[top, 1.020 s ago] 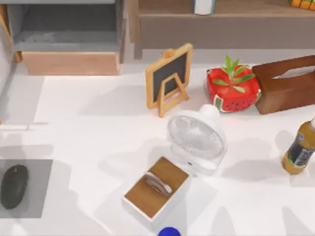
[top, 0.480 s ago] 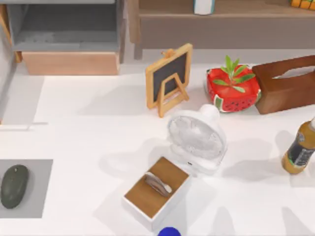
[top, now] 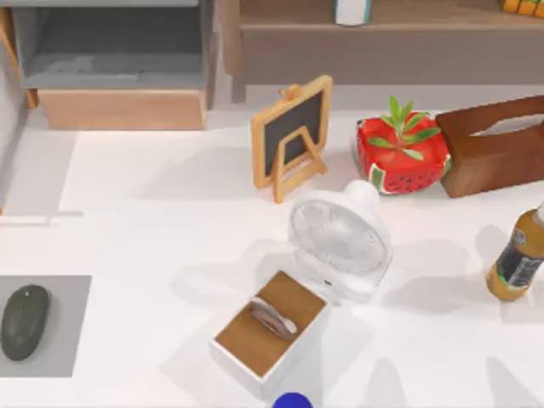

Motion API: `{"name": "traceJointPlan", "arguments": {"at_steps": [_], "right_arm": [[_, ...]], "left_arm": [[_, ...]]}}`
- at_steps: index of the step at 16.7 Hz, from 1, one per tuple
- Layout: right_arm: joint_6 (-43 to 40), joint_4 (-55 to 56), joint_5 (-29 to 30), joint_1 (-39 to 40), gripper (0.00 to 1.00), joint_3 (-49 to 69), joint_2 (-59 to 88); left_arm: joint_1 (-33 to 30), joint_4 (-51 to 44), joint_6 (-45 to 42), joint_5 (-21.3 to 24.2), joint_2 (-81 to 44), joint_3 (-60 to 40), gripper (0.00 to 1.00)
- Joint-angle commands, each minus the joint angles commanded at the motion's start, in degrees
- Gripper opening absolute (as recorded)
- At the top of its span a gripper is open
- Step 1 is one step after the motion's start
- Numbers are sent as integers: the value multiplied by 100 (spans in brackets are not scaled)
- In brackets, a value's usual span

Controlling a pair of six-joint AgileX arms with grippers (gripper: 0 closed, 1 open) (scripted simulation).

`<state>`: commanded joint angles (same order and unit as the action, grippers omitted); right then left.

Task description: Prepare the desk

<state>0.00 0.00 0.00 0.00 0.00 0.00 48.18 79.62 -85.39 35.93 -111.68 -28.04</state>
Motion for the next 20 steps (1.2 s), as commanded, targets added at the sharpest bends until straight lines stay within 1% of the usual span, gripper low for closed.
{"name": "traceJointPlan", "arguments": {"at_steps": [3,6,12,17,20], "right_arm": [[0,0,0,0,100,0,0],[0,0,0,0,100,0,0],[0,0,0,0,100,0,0],[0,0,0,0,100,0,0],[0,0,0,0,100,0,0]], "left_arm": [[-432,640,-440,526,-170,202,100],[-698,865,-576,770,-242,297,100],[-696,840,-569,751,-233,263,100],[-1030,612,-570,440,-412,-134,100],[-1043,603,-569,427,-418,-151,100]]}}
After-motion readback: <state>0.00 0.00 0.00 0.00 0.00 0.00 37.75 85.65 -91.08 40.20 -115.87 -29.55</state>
